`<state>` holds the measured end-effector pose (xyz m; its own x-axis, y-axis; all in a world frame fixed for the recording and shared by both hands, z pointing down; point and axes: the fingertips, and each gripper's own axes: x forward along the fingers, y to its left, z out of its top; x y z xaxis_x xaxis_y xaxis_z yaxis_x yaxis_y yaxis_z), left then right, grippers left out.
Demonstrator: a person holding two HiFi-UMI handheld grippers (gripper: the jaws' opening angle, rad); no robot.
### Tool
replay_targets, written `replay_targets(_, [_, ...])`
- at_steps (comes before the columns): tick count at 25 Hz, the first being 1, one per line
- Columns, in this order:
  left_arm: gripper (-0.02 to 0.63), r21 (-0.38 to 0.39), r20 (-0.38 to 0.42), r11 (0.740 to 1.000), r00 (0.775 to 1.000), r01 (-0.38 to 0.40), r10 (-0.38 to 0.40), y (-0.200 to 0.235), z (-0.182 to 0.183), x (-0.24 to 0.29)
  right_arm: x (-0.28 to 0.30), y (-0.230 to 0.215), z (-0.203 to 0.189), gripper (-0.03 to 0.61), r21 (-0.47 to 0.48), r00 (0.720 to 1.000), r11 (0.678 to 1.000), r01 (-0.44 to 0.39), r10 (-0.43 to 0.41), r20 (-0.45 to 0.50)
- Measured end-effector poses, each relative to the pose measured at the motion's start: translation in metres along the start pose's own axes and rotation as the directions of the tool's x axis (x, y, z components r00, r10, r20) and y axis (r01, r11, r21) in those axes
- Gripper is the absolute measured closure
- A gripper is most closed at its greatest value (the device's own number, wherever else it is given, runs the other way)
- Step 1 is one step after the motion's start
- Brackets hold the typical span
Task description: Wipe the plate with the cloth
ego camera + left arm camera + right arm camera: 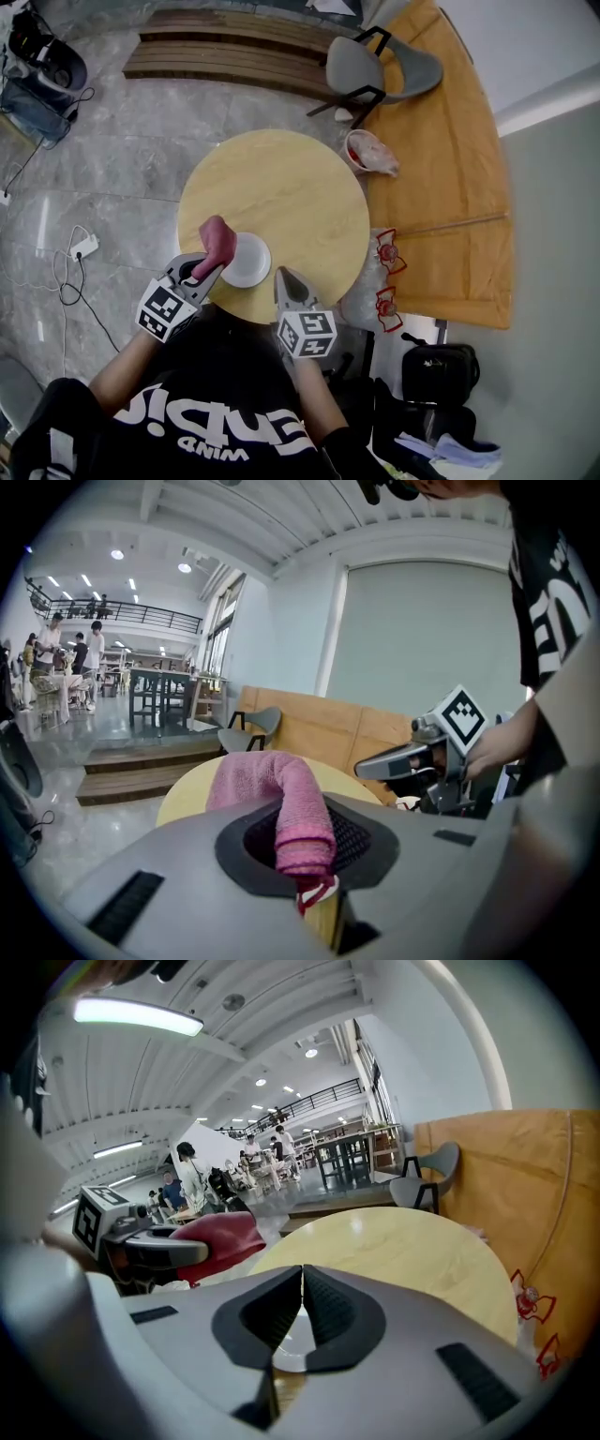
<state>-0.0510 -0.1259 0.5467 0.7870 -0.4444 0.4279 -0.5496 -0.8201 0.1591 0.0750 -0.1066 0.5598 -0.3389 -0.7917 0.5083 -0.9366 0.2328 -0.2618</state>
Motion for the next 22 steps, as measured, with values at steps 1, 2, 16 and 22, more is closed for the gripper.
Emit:
replay_targets(1, [0.568, -0.006, -0.011, 1.0, 1.0, -0.004, 0.004, 0.001, -0.003, 0.003, 0.006, -0.004, -0.005, 0.555, -0.003, 1.0, 1.0, -0.008, 0.008, -0.023])
replay_targets(2, [0.568, -0.014, -0.02, 1.0, 1.0, -0.011, 0.01, 0.002, -0.005, 0.006, 0.013, -0.007, -0.011, 0.555, -0.007, 0.999, 1.0, -0.017, 0.017, -0.046])
replay_targets(16, [0.568, -0.066, -0.129, 0.998, 0.992, -0.018, 0.009, 0.015, -0.024, 0.054, 0.091, -0.047, -0.095, 0.445, -0.035, 0.909, 0.992, -0.117, 0.093, -0.407])
replay_targets(22, [0.568, -0.065, -0.192, 0.998, 0.981, -0.018, 0.005, 0.021, -0.036, 0.07, 0.107, -0.053, -0.119, 0.445, 0.005, 0.877, 0.99, -0.139, 0.125, -0.465])
